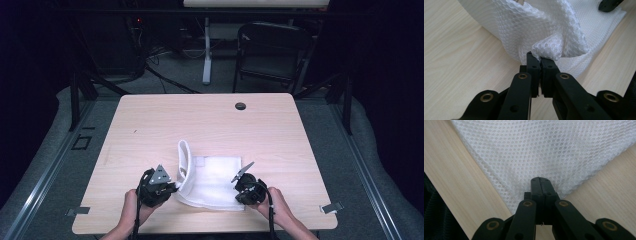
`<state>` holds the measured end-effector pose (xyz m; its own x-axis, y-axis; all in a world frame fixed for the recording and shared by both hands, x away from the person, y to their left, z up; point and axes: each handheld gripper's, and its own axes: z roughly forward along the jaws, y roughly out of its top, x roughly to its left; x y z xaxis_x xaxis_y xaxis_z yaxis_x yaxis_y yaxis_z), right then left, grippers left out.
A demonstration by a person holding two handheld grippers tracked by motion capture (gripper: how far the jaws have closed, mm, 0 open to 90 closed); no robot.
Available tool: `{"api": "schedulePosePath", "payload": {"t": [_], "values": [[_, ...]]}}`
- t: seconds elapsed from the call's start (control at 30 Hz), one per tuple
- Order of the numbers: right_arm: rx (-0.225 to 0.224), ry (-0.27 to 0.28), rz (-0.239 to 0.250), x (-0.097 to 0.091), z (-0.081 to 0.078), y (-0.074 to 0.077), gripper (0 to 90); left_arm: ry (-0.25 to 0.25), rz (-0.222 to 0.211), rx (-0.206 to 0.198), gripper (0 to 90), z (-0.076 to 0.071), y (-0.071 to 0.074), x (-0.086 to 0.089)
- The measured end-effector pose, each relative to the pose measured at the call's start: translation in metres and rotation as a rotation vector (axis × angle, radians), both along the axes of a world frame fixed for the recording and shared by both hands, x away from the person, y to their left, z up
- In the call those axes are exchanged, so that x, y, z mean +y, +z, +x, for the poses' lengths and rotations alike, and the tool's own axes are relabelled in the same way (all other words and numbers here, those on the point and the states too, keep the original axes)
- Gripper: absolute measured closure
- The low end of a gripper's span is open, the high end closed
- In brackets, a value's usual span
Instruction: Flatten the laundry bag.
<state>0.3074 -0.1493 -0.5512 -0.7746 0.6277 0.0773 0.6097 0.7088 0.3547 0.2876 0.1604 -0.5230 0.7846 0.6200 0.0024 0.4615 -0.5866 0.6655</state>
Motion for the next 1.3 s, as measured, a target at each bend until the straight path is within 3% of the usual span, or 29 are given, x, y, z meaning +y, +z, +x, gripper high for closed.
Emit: {"api": "schedulePosePath", "payload": {"t": [0.13,0.2,0.33,0.57,0.83,0.9,1.2,1.3], "values": [[-0.01,-0.002,0.013,0.0,0.0,0.001,90.0,0.003,-0.005,0.0,87.2,0.0,0.0,-0.001],[-0.032,-0.002,0.046,0.002,0.0,0.002,90.0,0.003,-0.008,0.0,87.2,0.0,0.0,-0.001],[-0.052,0.032,0.022,0.014,0.002,-0.002,90.0,0.009,-0.006,-0.003,87.2,0.001,0.0,0.0],[-0.049,0.018,0.02,0.014,0.001,-0.002,90.0,0.021,-0.006,0.006,86.6,0.001,-0.001,0.002],[-0.04,0.015,0.006,0.01,0.001,-0.001,90.0,0.013,0.021,0.065,85.7,0.001,-0.004,0.004],[-0.035,0.013,0.001,0.007,0.001,-0.001,90.0,0.014,0.007,0.083,86.1,0.001,-0.005,0.004],[-0.027,-0.01,0.002,-0.006,0.001,-0.001,90.0,-0.02,0.035,0.123,86.3,0.0,-0.011,-0.002],[-0.018,-0.017,0.002,-0.009,0.002,-0.001,90.0,-0.031,0.022,0.154,86.4,0.0,-0.013,-0.001]]}}
